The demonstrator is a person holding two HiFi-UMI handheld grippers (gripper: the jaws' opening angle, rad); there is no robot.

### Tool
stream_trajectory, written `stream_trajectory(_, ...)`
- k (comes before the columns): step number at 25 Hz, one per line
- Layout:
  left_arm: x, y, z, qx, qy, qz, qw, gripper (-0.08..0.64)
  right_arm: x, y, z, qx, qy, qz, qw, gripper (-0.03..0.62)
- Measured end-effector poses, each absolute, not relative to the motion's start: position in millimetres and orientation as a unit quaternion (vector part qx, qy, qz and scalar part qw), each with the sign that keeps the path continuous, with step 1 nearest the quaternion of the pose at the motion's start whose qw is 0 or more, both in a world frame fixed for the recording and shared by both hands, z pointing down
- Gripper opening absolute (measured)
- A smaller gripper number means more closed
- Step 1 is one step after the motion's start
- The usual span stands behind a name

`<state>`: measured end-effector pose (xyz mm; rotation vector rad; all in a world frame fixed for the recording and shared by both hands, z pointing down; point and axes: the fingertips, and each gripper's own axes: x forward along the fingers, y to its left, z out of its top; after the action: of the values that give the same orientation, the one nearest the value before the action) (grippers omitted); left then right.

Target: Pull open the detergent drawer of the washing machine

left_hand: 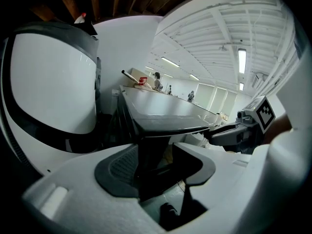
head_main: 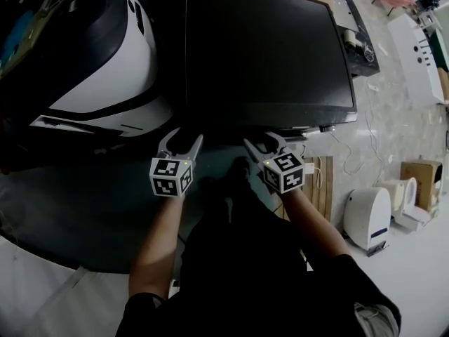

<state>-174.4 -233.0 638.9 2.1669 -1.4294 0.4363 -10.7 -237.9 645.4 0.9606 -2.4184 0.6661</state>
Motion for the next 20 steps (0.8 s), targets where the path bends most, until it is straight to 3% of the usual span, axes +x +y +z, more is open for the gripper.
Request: stream_trajectory(20,-175.2,-227.7,636.7,0.808,-0.510,0.168,0.243,0.222,-13.2,-236.5,639.3,0.369,-0.870,0.249,0.214,0.163)
